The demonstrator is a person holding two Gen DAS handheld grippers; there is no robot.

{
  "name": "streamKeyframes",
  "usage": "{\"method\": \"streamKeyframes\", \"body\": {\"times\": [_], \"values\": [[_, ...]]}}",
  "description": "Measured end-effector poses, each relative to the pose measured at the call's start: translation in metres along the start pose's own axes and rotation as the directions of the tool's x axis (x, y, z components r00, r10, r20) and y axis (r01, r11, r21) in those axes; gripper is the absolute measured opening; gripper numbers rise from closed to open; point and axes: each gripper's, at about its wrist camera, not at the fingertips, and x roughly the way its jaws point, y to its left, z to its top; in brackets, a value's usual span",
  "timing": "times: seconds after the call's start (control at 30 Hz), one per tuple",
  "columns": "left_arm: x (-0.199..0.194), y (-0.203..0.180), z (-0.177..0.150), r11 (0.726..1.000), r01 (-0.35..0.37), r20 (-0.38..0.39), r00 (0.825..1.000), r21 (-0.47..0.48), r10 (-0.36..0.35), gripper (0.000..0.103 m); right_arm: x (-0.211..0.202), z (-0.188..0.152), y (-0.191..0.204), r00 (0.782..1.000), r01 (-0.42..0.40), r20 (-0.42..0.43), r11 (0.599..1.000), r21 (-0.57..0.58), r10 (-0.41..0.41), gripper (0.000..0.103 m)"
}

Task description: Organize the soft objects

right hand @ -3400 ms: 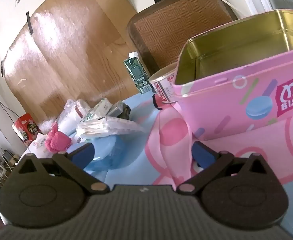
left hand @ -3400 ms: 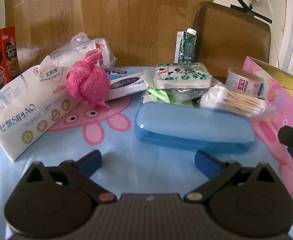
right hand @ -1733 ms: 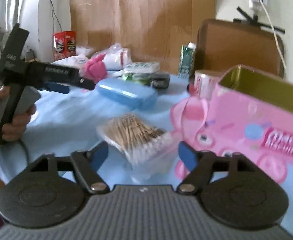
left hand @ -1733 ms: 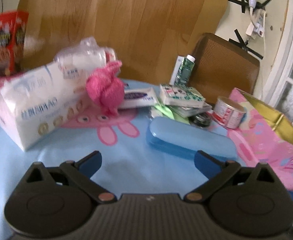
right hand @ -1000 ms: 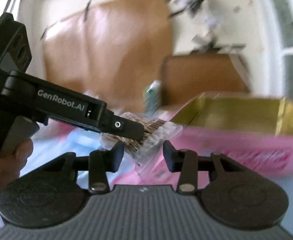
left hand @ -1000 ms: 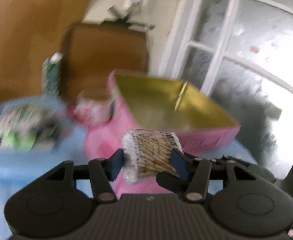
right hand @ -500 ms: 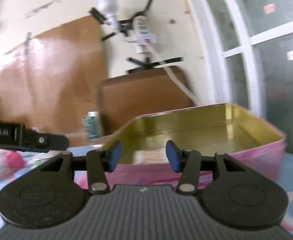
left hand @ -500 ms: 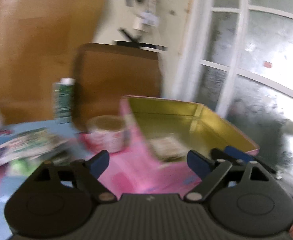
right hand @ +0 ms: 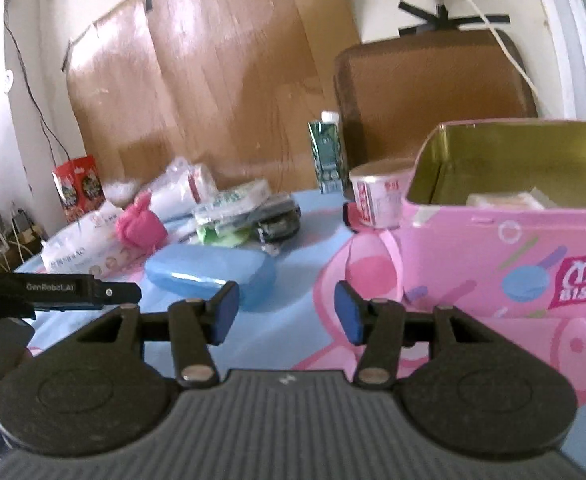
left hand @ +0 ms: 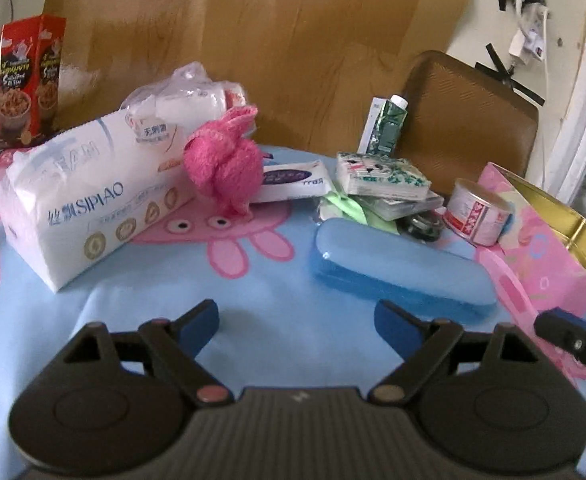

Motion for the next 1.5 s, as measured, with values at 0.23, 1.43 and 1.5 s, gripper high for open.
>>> {"method": "streamKeyframes", "body": {"times": [0.23,1.43,1.5], "values": [[0.000,-0.012,-0.004,0.997,-0.049,0.038,0.998,0.063,0.047,0.089,0.001,-0.008,0.003,1.000,0.013,-0.028,1.000,-0.003,-0.013,0.056],[-0.005,-0.018,-0.007,0.990,-0.066,0.080,0.995,0.122,0.057,0.099,0.001,-0.010,0.008,1.000,0.003,-0.013,0.999,-0.034,-0.004,0.062],[-0.005,-0.018,-0.007,0.990,-0.065,0.083,0.995,0.123,0.055,0.100,0.001,-0.010,0.008,1.000,0.004,-0.013,0.999,-0.033,-0.004,0.062]]}}
